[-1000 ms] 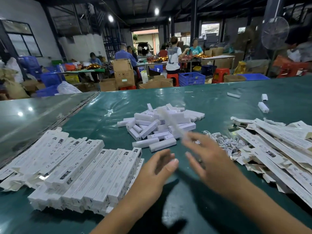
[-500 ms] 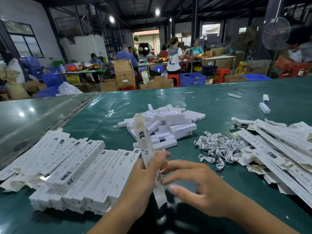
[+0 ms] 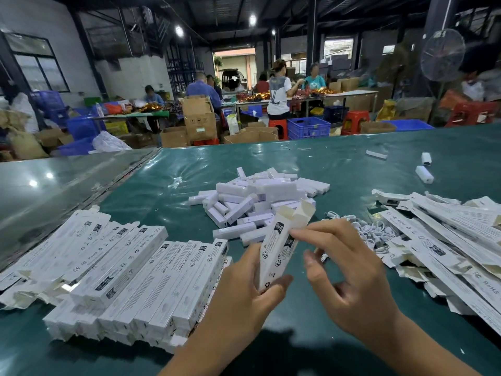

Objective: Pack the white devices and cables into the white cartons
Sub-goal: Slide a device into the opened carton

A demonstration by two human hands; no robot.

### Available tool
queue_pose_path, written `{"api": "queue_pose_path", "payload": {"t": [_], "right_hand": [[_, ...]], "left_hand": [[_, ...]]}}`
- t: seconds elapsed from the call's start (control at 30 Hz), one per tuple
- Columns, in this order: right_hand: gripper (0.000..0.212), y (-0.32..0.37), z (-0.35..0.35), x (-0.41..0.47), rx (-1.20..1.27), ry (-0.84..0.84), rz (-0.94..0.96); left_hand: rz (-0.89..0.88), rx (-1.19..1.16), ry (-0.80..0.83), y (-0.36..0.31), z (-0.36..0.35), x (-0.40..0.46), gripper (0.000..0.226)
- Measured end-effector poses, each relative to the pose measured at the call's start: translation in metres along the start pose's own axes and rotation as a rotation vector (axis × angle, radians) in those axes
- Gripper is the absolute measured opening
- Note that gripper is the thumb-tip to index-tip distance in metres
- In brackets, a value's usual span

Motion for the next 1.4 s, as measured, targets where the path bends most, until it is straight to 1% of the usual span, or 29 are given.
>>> {"api": "queue_pose_path", "payload": {"t": [0.07,0.17,0.23,0.33,0.47,0.6,0.7,0.77,0.87,0.97,1.07,1.17,1.23,1.27,1.33,1.37,1.4], "right_hand": [[0.027,0.003,0.0,-0.001,0.018,-0.029,-0.02],[0.026,0.007,0.001,-0.001,0.048,-0.062,-0.031],[0.027,0.008,0.002,-0.001,0.062,-0.078,-0.035],[0.027,0.008,0.004,0.0,0.076,-0.084,-0.088],[0.029,0.006,0.004,0.003,0.089,-0.05,-0.122],[0.031,-0.003,0.002,0.005,0.187,-0.019,-0.292],[0.033,-0.008,0.002,0.005,0.188,0.005,-0.346],[0.028,-0.008,0.002,0.005,0.226,0.017,-0.376],[0.015,-0.006,0.0,0.005,0.33,0.023,-0.434],[0.009,-0.009,-0.002,0.007,0.503,-0.011,-0.571],[0.017,-0.015,-0.004,0.006,0.605,-0.035,-0.695],[0.039,-0.02,-0.008,0.005,0.719,-0.051,-0.849],[0.055,-0.026,-0.01,0.004,0.773,0.006,-0.959],[0.055,-0.027,-0.011,0.004,0.817,0.08,-1.0],[0.039,-0.027,-0.015,0.002,0.901,0.226,-1.036],[0.031,-0.025,-0.016,0.001,0.884,0.254,-1.025],[0.028,-0.024,-0.016,0.0,0.809,0.256,-0.981]], "left_hand": [[-0.045,0.127,-0.004,0.003,0.0,-0.001,0.019],[-0.126,0.201,-0.037,0.001,0.001,0.0,0.014],[-0.171,0.269,-0.059,-0.003,0.001,0.001,0.023],[-0.165,0.313,-0.072,-0.003,0.002,0.0,0.027],[-0.174,0.37,-0.058,-0.002,0.004,-0.002,0.017],[-0.199,0.484,-0.042,-0.001,0.002,-0.003,0.021],[-0.19,0.523,-0.016,0.0,0.0,-0.004,0.025],[-0.187,0.534,-0.017,-0.001,0.001,-0.004,0.025],[-0.185,0.547,-0.025,-0.002,0.002,-0.004,0.025],[-0.196,0.568,-0.041,-0.002,0.001,-0.003,0.023],[-0.213,0.581,-0.024,-0.003,0.0,-0.003,0.024],[-0.22,0.591,-0.011,-0.004,0.0,-0.004,0.023],[-0.226,0.596,-0.013,-0.005,0.001,-0.004,0.022],[-0.229,0.6,-0.008,-0.006,0.001,-0.003,0.021],[-0.231,0.608,0.004,-0.005,0.002,-0.003,0.022],[-0.224,0.604,0.009,-0.004,0.002,-0.003,0.023],[-0.214,0.599,0.013,-0.003,0.002,-0.003,0.025]]}}
Point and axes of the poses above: each hand's wrist, its own x-axis towards the middle knuckle, its own z-axis out of the back of the hand, y = z × x, the point moved 2 cm from there along x, towards the middle knuckle, and after that the axes turned 9 degrees about -z, right-handed, at the moved point
